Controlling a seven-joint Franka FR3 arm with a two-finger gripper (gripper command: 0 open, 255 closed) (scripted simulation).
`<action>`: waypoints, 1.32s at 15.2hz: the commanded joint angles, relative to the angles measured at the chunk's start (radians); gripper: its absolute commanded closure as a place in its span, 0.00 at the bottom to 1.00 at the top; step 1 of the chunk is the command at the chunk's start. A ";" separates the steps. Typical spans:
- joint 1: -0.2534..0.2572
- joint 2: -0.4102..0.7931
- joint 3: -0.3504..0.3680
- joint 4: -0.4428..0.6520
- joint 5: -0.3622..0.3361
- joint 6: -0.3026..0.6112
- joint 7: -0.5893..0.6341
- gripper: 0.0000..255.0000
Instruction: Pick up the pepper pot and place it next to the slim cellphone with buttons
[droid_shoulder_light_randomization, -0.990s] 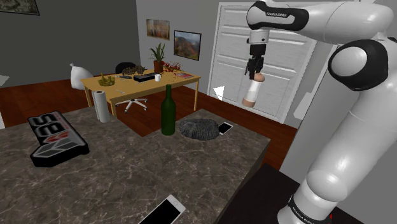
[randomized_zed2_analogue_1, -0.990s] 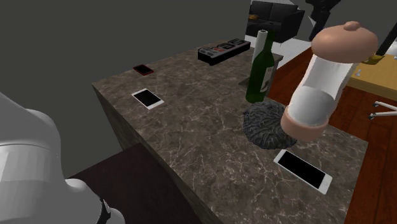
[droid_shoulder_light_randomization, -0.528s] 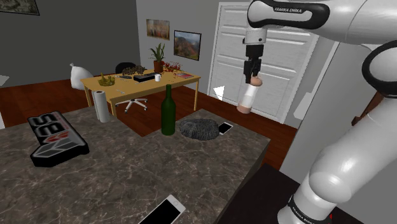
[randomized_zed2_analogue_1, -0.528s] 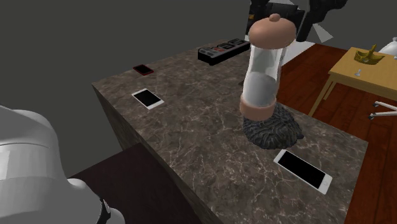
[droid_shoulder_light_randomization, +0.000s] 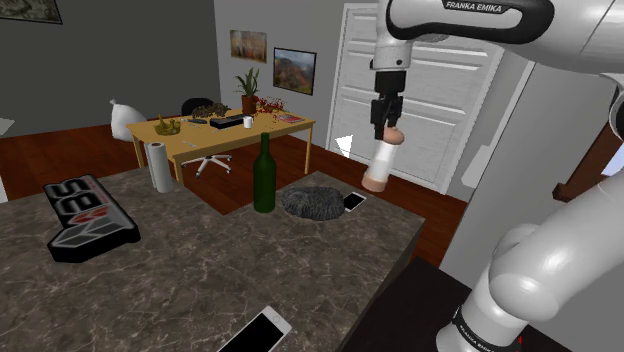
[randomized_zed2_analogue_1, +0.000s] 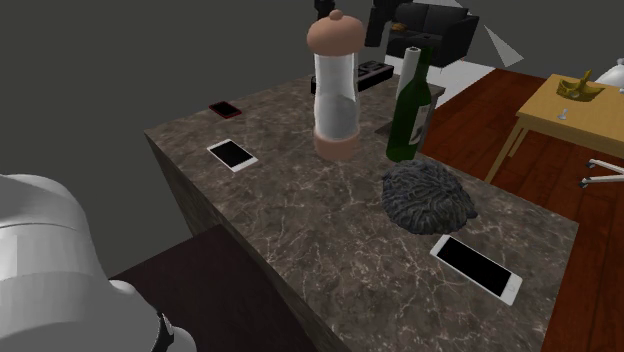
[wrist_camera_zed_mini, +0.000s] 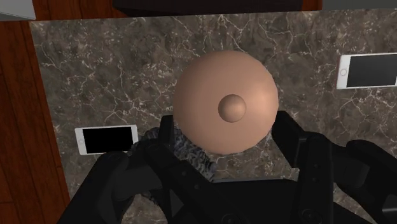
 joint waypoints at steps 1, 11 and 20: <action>0.015 -0.024 0.031 -0.021 0.016 -0.004 0.047 1.00; 0.095 -0.074 0.204 -0.060 0.126 -0.009 0.299 1.00; 0.162 -0.027 0.369 -0.005 0.215 0.005 0.533 1.00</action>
